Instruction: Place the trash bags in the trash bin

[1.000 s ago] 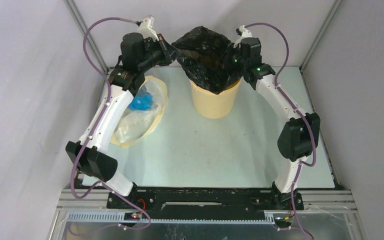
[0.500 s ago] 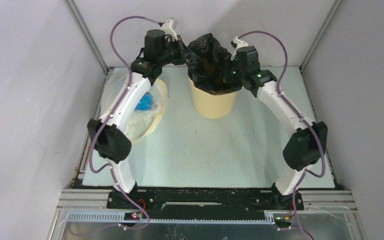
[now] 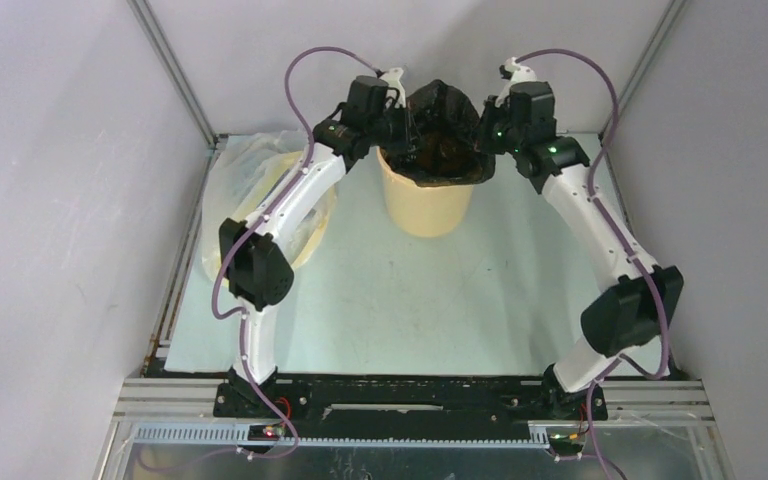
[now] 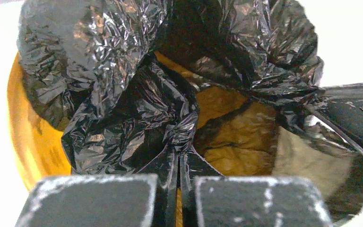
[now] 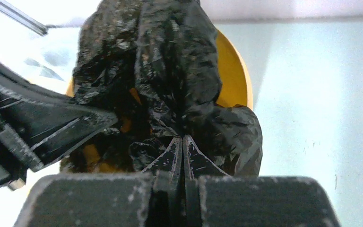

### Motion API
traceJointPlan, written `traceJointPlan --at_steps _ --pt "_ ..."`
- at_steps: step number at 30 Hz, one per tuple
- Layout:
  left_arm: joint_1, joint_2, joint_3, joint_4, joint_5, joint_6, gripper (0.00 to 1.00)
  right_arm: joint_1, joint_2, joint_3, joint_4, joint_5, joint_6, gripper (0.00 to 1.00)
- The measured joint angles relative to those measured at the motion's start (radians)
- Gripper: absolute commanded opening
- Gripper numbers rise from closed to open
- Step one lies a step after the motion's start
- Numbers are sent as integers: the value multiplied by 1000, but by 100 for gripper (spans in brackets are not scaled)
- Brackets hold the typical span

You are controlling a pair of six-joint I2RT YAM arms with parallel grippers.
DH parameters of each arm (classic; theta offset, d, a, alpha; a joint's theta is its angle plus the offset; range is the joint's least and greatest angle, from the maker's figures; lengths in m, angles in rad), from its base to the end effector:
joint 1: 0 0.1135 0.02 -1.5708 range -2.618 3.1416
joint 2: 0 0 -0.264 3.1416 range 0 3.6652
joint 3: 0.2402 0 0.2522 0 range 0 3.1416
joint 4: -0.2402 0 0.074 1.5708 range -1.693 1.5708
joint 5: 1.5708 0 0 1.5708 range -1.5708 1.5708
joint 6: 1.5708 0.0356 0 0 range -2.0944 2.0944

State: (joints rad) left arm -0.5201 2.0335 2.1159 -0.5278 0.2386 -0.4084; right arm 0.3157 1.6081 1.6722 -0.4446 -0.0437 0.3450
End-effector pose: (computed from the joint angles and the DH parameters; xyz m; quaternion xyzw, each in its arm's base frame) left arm 0.4080 -0.2434 0.3829 0.1103 0.8350 -0.3272 0.4285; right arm 0.3533 0.1170 0.4122 -0.0001 0.8280 0.1989 0.5243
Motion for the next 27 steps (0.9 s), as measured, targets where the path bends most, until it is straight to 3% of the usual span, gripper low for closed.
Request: traceJointPlan --at_steps 11,20,27 --pt "-7 30 3 -158 -140 82 0 42 168 51 -128 76 -52 0" --pt "-13 13 -3 -227 -149 130 0 126 287 232 -280 83 -134 0" --pt "-14 -67 -77 -264 -149 140 0 164 349 272 -378 73 -173 0"
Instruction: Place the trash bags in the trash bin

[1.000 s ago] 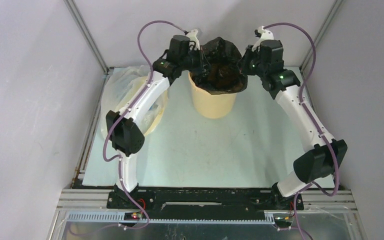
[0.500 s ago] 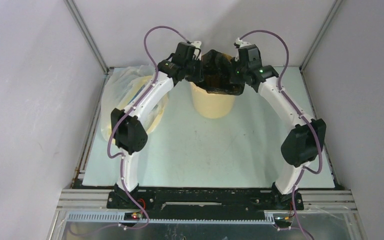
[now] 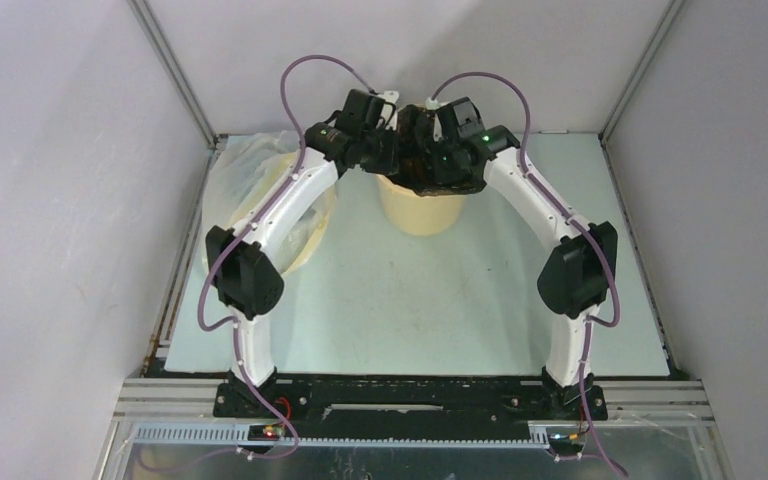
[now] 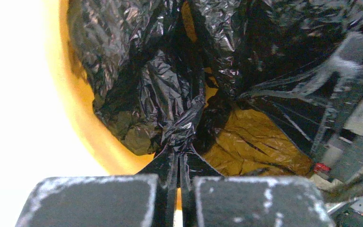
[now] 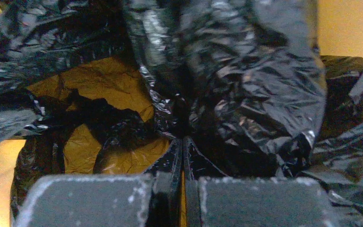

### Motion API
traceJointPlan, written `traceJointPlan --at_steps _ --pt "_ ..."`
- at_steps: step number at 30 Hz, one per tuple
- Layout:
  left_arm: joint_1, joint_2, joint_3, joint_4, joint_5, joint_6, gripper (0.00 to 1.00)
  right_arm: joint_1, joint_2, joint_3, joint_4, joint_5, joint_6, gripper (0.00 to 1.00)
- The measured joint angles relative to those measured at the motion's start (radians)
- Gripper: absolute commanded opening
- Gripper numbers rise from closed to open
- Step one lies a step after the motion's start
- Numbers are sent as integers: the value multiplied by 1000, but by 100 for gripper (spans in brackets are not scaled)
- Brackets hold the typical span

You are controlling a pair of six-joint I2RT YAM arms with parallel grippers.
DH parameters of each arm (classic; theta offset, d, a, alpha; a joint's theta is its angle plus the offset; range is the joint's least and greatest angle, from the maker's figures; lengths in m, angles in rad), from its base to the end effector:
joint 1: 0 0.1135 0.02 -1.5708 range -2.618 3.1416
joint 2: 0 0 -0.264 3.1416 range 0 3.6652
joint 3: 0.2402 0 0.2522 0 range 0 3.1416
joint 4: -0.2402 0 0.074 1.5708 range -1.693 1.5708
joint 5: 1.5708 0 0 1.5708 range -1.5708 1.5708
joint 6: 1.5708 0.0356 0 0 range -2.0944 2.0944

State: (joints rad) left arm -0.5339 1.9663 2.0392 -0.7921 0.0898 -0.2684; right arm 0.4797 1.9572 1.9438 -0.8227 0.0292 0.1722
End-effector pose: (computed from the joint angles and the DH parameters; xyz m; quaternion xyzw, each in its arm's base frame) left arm 0.3806 -0.2287 0.3627 0.1388 0.8993 -0.1988 0.3639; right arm 0.3897 0.2015 0.3334 -0.1377 0.9230 0.1021 0.3446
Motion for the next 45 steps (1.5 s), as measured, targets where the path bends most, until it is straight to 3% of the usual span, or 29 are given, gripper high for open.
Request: traceJointPlan --at_steps 21,27,36,45 --pt "-1 -80 -28 -2 -10 9 0 126 -108 -57 -69 -190 11 0" --pt "-1 -78 -28 24 -4 9 0 43 -155 -89 -30 -180 41 0" --pt "-6 -16 -25 95 60 6 0 -106 -171 -142 -26 0 51 0" --pt "-16 -36 -64 121 61 6 0 -88 43 19 -35 20 -7 0"
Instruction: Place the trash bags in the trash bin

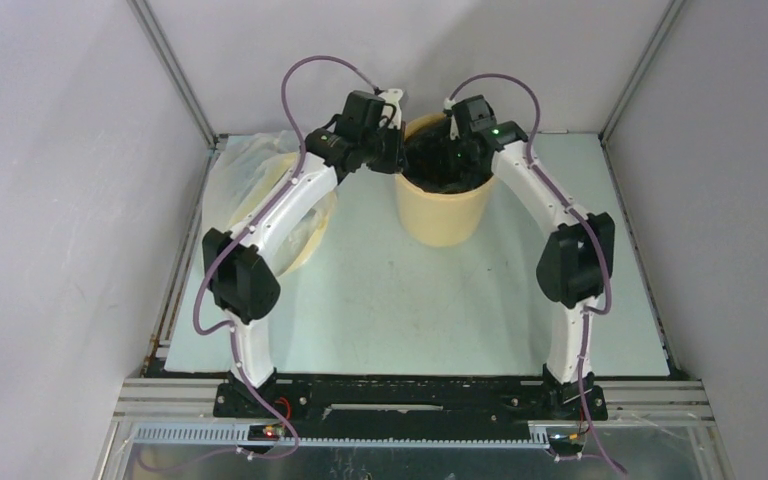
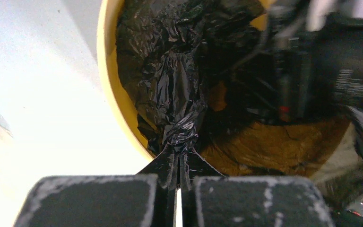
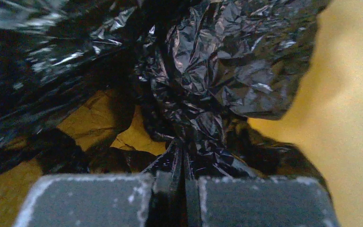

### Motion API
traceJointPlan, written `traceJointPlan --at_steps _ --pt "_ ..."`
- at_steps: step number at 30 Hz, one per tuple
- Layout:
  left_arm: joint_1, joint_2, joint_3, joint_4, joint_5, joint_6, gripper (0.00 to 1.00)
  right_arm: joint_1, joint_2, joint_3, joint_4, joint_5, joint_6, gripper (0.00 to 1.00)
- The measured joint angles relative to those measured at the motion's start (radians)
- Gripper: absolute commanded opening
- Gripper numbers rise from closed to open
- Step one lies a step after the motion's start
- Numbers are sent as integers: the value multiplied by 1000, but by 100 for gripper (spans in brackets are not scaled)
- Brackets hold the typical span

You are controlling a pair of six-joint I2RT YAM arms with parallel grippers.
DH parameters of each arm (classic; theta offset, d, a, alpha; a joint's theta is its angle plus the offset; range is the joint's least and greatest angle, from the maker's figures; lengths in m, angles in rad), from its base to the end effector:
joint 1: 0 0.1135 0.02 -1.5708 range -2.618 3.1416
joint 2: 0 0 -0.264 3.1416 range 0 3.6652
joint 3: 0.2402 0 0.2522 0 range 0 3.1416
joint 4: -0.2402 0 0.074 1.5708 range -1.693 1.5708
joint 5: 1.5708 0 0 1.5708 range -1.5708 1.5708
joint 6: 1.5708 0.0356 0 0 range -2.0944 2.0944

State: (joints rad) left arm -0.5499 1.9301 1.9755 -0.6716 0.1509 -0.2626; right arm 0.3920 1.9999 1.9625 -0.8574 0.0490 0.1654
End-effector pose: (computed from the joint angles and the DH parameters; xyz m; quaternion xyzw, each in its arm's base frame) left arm 0.3751 -0.2362 0.3677 0.1611 0.8739 -0.2409 0.3902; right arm 0.4123 0.1686 0.3189 -0.0986 0.9380 0.0690 0.3251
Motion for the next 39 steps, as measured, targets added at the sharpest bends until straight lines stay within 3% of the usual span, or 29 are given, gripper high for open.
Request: traceJointPlan --at_steps 7,16,26,34,39 --pt "-20 -42 -49 -3 -2 -11 0 34 110 -6 -29 -95 -16 0" --pt "-21 -73 -91 -1 -7 -27 0 88 96 -155 -19 -251 -16 0" --pt "-22 -148 -182 -3 -9 -33 0 120 -84 -367 80 -580 36 0" --pt "-26 -284 -311 0 -11 -52 0 195 -213 -463 113 -613 71 0" --pt "-26 -340 -324 6 -17 -61 0 192 -247 -438 89 -503 87 0"
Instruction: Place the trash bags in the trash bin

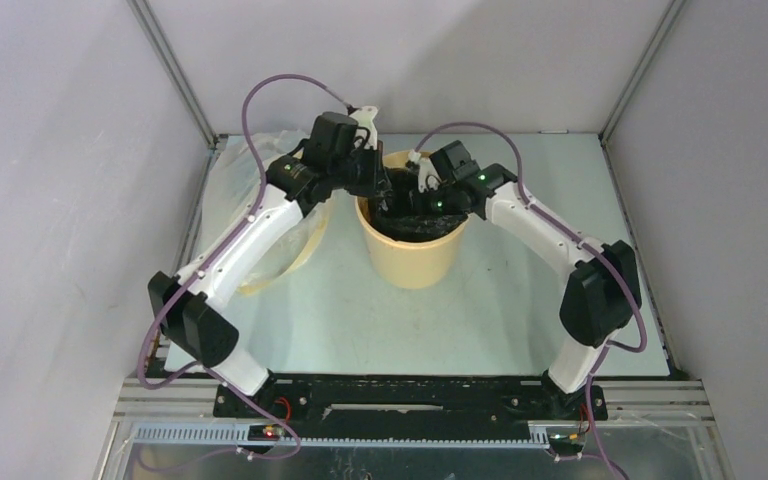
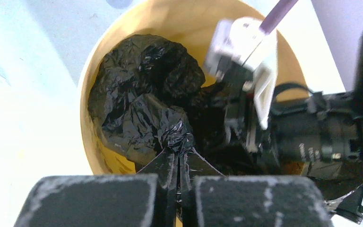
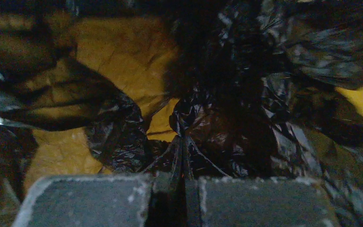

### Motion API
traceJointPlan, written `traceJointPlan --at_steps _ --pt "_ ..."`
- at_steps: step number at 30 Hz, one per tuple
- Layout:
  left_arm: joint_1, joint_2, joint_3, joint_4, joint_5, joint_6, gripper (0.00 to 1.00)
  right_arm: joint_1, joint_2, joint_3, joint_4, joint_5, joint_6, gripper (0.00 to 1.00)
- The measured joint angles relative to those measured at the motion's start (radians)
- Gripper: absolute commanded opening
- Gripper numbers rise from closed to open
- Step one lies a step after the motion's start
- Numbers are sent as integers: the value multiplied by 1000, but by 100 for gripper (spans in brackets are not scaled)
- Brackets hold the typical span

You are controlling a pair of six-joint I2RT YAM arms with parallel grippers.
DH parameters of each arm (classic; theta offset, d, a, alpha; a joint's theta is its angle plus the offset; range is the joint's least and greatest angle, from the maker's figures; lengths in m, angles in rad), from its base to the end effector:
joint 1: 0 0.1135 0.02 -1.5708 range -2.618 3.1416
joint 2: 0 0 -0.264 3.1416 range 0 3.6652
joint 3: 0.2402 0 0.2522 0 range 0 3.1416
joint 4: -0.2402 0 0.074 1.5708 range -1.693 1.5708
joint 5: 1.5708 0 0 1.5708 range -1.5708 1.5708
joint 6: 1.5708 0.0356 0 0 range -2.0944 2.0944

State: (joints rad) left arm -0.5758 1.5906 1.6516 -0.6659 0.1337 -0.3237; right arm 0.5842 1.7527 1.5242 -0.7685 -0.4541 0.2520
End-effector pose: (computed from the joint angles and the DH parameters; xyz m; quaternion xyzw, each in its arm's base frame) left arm 0.2960 -0.1978 0.3901 0.1419 0.8727 -0.2547 0.3916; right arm 0.3063 0.2212 0.2871 -0.2173 0.9111 0.3093 0.1643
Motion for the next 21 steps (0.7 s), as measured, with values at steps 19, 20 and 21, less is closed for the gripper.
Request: traceJointPlan --at_steps 19,20,21 --pt "54 -210 -118 34 40 -60 0 -56 5 226 -14 364 61 0" --pt "68 -212 -123 35 51 -64 0 -61 3 227 -10 357 65 0" --pt "82 -213 -127 36 57 -69 0 -68 0 227 -5 347 71 0"
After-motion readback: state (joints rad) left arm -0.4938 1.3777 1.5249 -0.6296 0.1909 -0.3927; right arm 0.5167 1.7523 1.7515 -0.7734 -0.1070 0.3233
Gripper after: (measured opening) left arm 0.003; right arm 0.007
